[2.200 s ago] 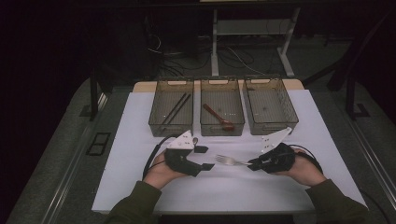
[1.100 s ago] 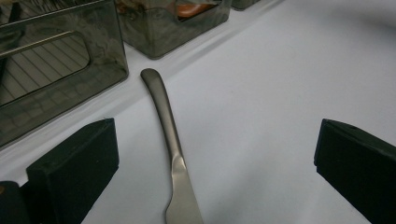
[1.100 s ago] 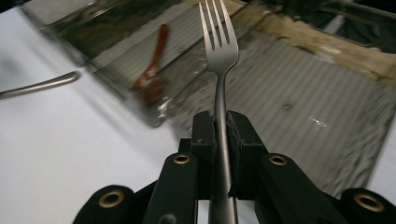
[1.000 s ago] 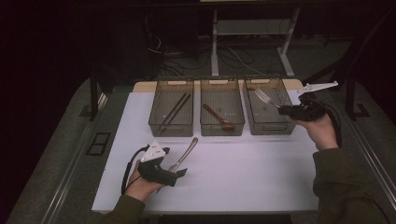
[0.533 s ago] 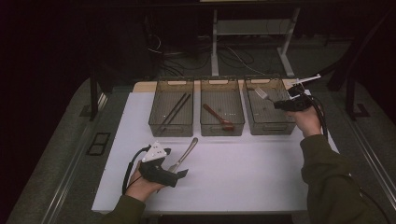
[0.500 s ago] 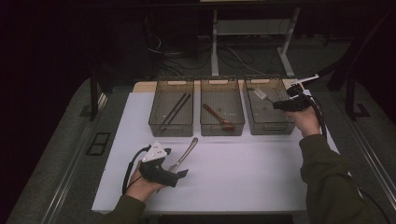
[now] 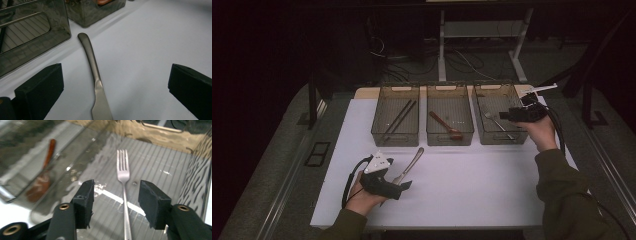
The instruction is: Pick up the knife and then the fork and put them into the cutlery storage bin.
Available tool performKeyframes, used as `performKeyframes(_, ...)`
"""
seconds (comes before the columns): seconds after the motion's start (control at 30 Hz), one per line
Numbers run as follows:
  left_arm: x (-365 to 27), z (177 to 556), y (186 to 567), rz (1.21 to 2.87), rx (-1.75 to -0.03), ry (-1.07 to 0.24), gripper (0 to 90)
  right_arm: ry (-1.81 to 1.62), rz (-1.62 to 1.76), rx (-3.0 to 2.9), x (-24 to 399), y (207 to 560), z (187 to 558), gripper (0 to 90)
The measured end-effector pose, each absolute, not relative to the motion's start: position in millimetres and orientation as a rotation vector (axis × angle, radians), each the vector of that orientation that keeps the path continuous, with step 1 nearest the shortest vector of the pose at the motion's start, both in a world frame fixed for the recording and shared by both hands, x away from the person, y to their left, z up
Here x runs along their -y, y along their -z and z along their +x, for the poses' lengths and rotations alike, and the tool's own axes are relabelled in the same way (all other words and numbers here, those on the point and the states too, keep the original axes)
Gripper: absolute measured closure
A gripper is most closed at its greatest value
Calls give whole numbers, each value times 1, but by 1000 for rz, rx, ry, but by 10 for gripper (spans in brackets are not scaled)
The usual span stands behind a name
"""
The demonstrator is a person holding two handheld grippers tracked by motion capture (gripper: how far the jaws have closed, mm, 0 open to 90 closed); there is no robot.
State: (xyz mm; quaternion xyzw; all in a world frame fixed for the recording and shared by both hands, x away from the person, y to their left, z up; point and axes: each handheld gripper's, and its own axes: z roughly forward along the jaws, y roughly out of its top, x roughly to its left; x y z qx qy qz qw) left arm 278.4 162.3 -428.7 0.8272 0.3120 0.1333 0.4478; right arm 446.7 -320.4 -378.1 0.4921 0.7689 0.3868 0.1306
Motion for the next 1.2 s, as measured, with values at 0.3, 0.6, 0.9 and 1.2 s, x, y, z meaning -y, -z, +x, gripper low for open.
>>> performKeyframes(0.3, -165, 281, 429, 2064, -812, -339, 82, -1291, 1254, -2242, 319, 362, 392, 300)
performKeyframes(0.6, -171, 284, 429, 2062, -820, -339, 314, -1400, 1106, -2334, 302, 367, 347, 293)
performKeyframes(0.9, -164, 302, 428, 2091, -870, -398, 709, -1383, 1058, -2367, 291, 396, 307, 293)
performKeyframes(1.2, -150, 330, 432, 2130, -917, -380, 889, -1381, 1043, -2376, 287, 419, 274, 286)
